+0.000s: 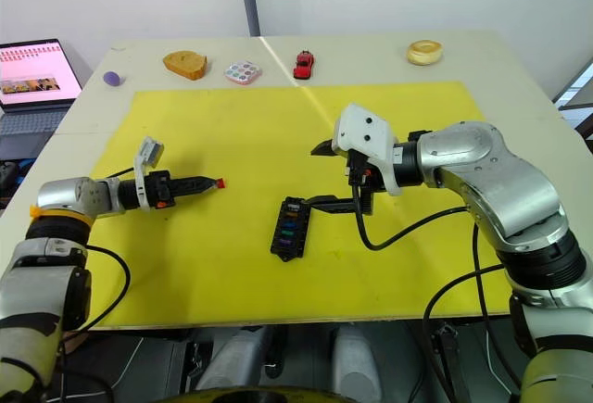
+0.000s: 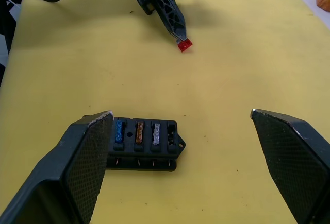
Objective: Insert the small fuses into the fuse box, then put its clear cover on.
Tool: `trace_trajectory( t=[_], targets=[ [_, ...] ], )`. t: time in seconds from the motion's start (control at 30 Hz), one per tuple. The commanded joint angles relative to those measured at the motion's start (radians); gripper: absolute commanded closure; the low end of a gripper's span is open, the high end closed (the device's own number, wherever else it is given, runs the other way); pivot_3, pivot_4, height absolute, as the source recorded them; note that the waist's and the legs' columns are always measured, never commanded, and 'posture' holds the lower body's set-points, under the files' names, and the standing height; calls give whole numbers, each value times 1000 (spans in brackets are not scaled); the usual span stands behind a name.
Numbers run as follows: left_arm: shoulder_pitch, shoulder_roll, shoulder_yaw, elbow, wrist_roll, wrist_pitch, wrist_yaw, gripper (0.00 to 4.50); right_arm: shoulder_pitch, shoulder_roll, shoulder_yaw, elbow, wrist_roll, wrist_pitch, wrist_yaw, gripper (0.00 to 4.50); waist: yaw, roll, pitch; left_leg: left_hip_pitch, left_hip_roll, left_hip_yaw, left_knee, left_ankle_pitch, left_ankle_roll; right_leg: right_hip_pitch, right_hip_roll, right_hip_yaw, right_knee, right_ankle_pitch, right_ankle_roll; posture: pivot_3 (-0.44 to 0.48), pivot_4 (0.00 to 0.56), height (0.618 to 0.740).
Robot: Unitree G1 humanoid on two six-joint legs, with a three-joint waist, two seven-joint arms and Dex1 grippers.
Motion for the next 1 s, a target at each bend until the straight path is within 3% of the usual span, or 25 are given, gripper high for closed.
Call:
trace_trajectory(
  t=[0.03, 0.27, 0.6, 0.73, 1.0],
  targets=[
    [19, 18, 12, -35, -9, 12, 2, 4328, -34, 9, -11, -7, -11, -19, 0, 0, 1, 0, 0, 0, 0, 0, 0, 0, 0, 0, 0, 0, 0, 0, 0, 0, 150, 740],
    [77, 19, -36, -79, 21, 0, -2, 4328, -32, 15, -8, -11, -21, -15, 1, 0, 0, 0, 0, 0, 0, 0, 0, 0, 0, 0, 0, 0, 0, 0, 0, 0, 150, 740],
    [33, -10, -33, 6, 27, -9, 20, 4328, -27, 17, -9, -22, -25, -14, -4, 0, 2, 0, 0, 0, 0, 0, 0, 0, 0, 0, 0, 0, 0, 0, 0, 0, 150, 740],
    [35, -9, -39, 33, 41, -32, 22, 2622, -27, 16, -10, -30, -25, -10, -4, 0, 3, 0, 0, 0, 0, 0, 0, 0, 0, 1, 0, 0, 0, 0, 0, 0, 150, 740],
    [-3, -19, 14, 135, 29, -44, 58, 2622, -30, 15, -9, -34, -27, -7, -6, 0, 3, 2, -3, 2, 0, 0, 0, 0, 0, 1, 0, 0, 0, 0, 0, 0, 150, 740]
  ],
)
